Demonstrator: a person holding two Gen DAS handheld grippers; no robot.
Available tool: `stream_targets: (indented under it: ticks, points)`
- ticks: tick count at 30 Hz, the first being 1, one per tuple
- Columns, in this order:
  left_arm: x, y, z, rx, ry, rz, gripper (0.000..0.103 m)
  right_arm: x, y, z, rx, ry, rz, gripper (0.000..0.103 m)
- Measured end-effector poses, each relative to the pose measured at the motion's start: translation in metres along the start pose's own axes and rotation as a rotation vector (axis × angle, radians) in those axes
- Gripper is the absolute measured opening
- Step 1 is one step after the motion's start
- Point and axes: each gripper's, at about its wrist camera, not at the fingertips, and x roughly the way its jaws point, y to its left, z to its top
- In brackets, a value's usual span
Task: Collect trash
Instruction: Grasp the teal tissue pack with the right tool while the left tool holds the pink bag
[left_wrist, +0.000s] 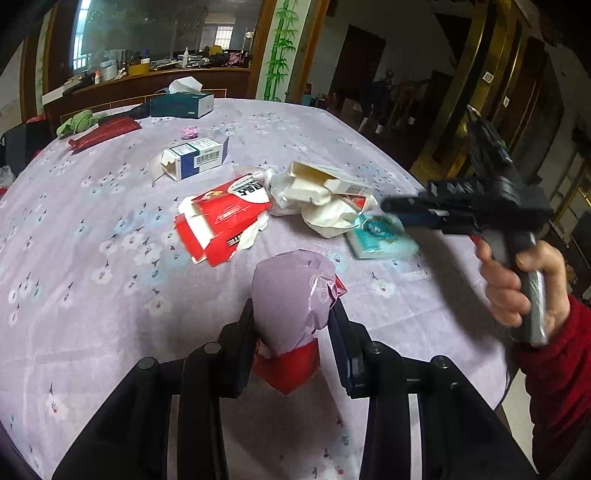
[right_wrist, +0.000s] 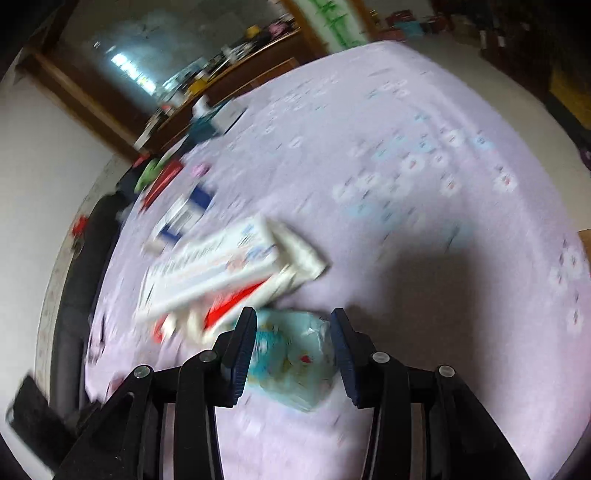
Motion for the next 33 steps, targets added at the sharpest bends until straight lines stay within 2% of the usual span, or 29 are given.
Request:
stream_targets:
  ticks: [4, 6, 9, 10, 11, 16, 24, 25, 26, 29, 33]
  points:
    - [-0.006, 0.007, -0.002, -0.017, -0.013, 0.001, 0.036, -0.003, 0.033, -0.04, -0.088, 0.115, 0.1, 0.045]
    - [-0.009, 0.01, -0.003, -0.024, -0.021, 0.004, 0.036, -0.007, 0.051, -0.056, -0.15, 0.134, 0.105, 0.045]
    - [-0.011, 0.012, -0.006, -0.026, -0.027, 0.013, 0.036, -0.017, 0.064, -0.06, -0.217, 0.061, 0.021, 0.05]
    - [-0.012, 0.014, -0.007, -0.031, -0.028, 0.016, 0.036, -0.018, 0.067, -0.058, -0.24, 0.035, -0.02, 0.059]
    - [-0.014, 0.015, -0.008, -0.035, -0.031, 0.019, 0.036, -0.017, 0.068, -0.059, -0.248, 0.025, -0.042, 0.064]
    - [-0.022, 0.02, -0.013, -0.042, -0.058, 0.051, 0.036, 0.002, 0.079, -0.058, -0.233, 0.037, -0.071, 0.064]
    - [-0.031, 0.029, -0.021, -0.078, -0.096, 0.091, 0.036, 0.037, 0.108, -0.076, -0.304, 0.039, -0.288, 0.065]
    - [-0.032, 0.03, -0.022, -0.08, -0.101, 0.098, 0.036, 0.04, 0.109, -0.077, -0.311, 0.037, -0.31, 0.064]
    - [-0.033, 0.031, -0.023, -0.084, -0.109, 0.105, 0.036, 0.041, 0.109, -0.08, -0.307, 0.029, -0.333, 0.059]
    - [-0.034, 0.032, -0.025, -0.091, -0.116, 0.108, 0.036, 0.035, 0.106, -0.083, -0.286, -0.007, -0.327, 0.046]
    - [-0.034, 0.029, -0.026, -0.089, -0.13, 0.117, 0.036, 0.023, 0.107, -0.092, -0.267, -0.049, -0.321, 0.034]
